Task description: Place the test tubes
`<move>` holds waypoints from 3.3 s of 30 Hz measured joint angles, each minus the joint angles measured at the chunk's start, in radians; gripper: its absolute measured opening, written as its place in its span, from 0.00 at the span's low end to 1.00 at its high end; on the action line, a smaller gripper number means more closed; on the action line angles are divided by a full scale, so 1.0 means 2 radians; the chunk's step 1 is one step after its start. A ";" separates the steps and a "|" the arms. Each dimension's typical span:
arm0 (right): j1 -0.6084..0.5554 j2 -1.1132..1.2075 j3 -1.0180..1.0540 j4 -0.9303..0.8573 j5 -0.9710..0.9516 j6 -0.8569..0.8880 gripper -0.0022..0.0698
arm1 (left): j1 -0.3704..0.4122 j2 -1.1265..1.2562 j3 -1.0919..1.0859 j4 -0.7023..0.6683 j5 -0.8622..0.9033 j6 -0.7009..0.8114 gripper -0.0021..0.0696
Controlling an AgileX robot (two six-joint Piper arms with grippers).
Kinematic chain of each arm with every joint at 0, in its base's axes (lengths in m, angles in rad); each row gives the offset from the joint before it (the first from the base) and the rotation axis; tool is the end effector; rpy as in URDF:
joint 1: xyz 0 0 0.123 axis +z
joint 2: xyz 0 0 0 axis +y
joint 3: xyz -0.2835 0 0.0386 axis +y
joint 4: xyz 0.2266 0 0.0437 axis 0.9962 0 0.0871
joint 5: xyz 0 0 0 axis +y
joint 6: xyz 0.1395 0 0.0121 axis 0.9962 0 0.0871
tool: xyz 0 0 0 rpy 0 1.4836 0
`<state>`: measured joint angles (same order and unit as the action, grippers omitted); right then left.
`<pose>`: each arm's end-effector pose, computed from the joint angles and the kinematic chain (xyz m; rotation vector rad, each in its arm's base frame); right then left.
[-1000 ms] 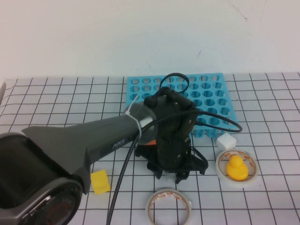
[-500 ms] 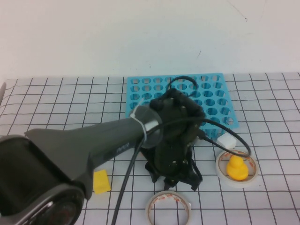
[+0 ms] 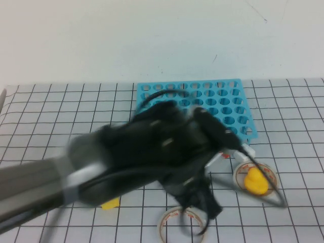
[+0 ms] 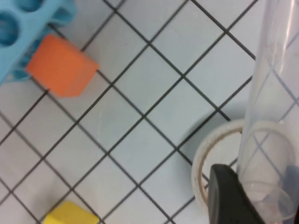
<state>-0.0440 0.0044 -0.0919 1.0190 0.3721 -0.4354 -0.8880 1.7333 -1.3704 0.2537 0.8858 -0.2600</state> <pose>0.0735 0.0402 0.2225 0.2353 1.6174 0.6428 0.2533 -0.2682 0.2318 0.9782 2.4916 -0.0419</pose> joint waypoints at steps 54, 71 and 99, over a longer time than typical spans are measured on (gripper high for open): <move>0.297 0.790 -0.606 0.332 0.162 -0.650 0.81 | 0.243 -0.278 0.345 0.326 -0.725 -0.413 0.32; 0.306 0.798 -0.619 0.333 0.152 -0.653 0.42 | 0.243 -0.278 0.345 0.349 -0.727 -0.414 0.32; 0.305 0.739 -0.552 0.343 0.016 -0.663 0.42 | 0.244 -0.647 0.499 0.743 -0.556 -0.727 0.04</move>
<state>0.5653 1.4816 -1.1959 1.7053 0.4042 -1.7615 -0.4002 0.4388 -0.3731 1.7400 -0.2271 -1.7136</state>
